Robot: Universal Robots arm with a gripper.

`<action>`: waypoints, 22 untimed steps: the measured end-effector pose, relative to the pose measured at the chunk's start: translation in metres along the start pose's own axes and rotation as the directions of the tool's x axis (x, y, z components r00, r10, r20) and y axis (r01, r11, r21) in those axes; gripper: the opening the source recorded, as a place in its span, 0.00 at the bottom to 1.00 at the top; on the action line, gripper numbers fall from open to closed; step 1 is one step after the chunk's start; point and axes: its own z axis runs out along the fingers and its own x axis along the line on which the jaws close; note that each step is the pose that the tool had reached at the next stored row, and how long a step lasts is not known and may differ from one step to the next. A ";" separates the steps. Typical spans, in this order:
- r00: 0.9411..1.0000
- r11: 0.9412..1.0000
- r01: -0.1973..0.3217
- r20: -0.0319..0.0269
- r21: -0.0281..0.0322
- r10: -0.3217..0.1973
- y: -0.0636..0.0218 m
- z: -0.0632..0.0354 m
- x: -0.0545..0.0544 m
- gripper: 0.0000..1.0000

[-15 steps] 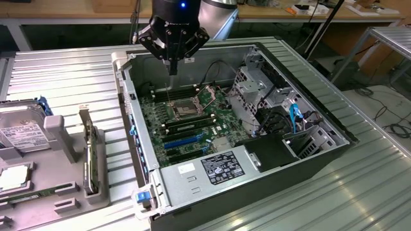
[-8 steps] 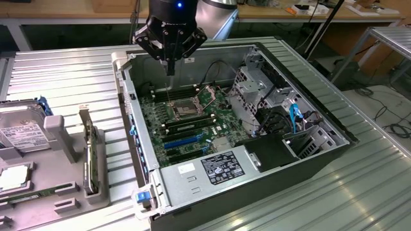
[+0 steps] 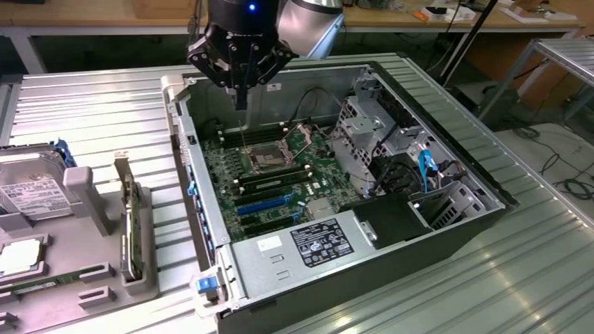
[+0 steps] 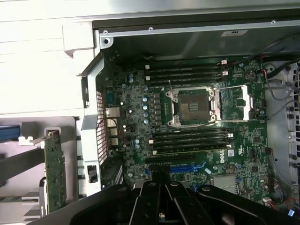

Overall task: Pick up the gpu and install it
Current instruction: 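Reach for the gpu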

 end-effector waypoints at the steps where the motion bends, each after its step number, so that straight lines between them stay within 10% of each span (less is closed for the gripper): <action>1: 1.000 1.000 0.000 0.000 0.000 0.000 -0.0001 0.0000 0.001 0.11; 22: 1.000 1.000 0.000 0.000 0.000 0.000 -0.0023 -0.0006 0.022 0.11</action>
